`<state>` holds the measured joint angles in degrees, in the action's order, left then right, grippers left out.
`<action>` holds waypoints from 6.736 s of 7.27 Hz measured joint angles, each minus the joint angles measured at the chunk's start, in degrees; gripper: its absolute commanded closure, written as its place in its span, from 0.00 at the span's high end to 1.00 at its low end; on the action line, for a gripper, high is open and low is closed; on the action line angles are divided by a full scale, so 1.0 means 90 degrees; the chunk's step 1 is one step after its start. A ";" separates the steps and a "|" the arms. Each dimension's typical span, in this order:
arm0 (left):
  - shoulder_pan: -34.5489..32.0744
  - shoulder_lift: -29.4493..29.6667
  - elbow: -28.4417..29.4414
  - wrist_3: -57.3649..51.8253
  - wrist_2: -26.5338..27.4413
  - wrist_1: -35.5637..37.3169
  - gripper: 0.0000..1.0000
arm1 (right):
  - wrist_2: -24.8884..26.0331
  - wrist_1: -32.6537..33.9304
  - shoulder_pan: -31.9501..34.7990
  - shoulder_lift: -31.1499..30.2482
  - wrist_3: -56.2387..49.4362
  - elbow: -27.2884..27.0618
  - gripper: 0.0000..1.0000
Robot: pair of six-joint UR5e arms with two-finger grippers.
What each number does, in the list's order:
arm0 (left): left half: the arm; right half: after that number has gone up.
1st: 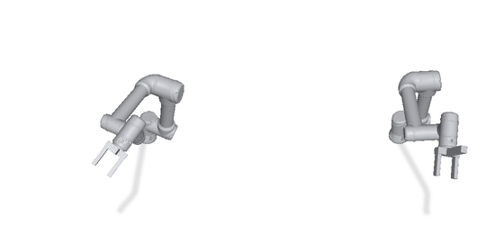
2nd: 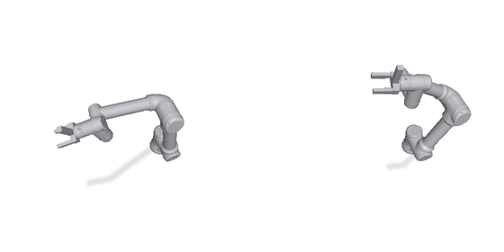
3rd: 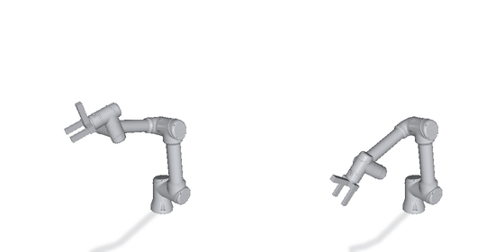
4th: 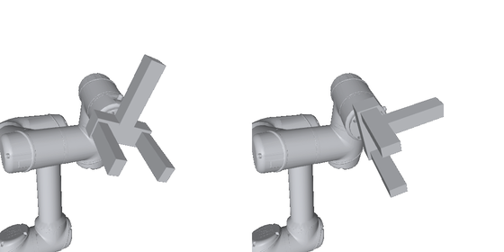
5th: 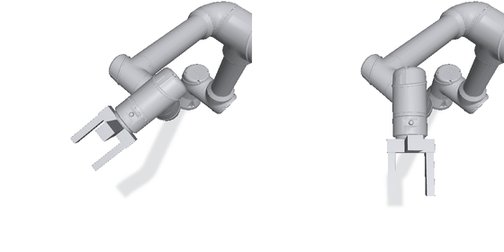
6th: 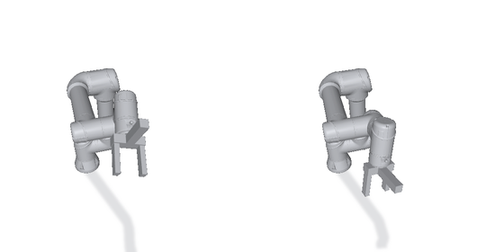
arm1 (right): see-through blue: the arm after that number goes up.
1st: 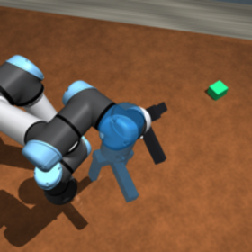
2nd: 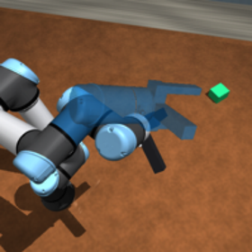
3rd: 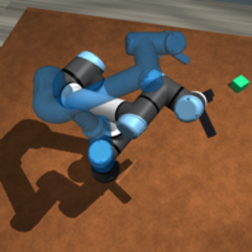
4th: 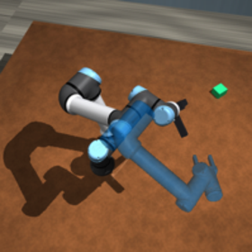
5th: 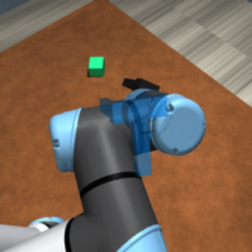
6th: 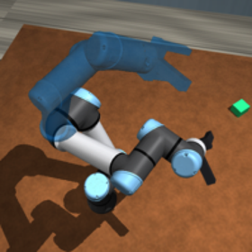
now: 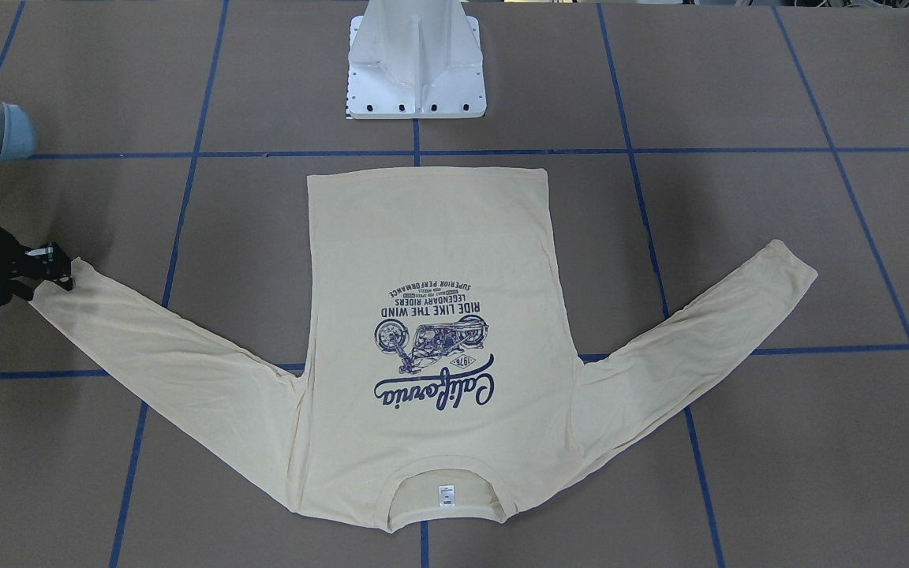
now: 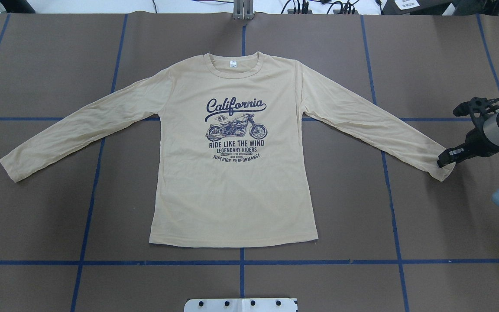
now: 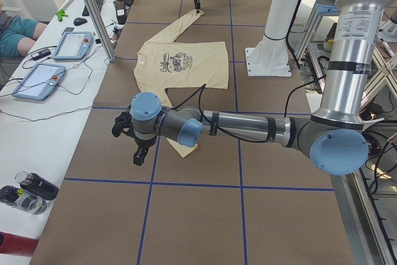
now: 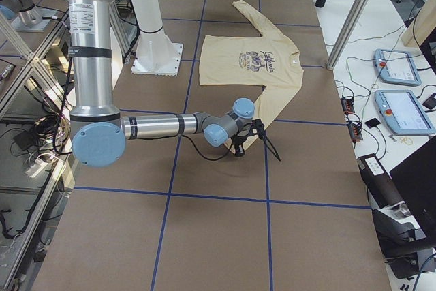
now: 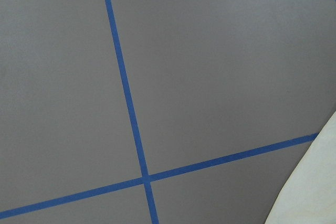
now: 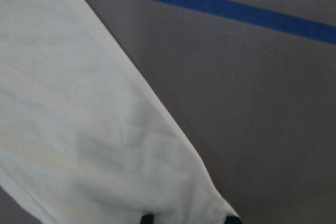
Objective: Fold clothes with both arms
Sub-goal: 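Lower the right gripper onto the cuff of the nearby sleeve and grasp it, then carry the sleeve cuff with the right gripper across the shirt toward the collar, then lay the sleeve on the shirt, open the right gripper and lift away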
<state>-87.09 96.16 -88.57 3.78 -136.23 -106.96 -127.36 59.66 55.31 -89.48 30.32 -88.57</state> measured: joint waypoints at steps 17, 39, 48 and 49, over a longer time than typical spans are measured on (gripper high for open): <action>-0.0011 -0.0007 0.0036 0.0014 0.0028 0.0045 1.00 | -0.0776 0.1220 0.0047 0.4850 0.2246 0.2009 0.00; -0.0001 0.0054 0.0435 0.0327 0.0045 -0.0097 1.00 | 0.2942 -0.0180 -0.1911 0.7935 0.3378 0.4520 0.99; 0.2909 -0.1393 -0.0779 0.7005 0.2053 -0.3679 1.00 | 0.1261 0.3033 -0.0822 0.4603 0.2814 -0.0096 0.99; 0.3434 -0.1516 -0.0807 0.7616 0.2530 -0.3844 1.00 | 0.1071 0.3260 -0.0658 0.4336 0.2576 -0.0374 0.99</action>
<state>-56.18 82.51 -95.83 72.33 -113.46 -141.56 -117.72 89.00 49.39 -50.45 53.51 -91.94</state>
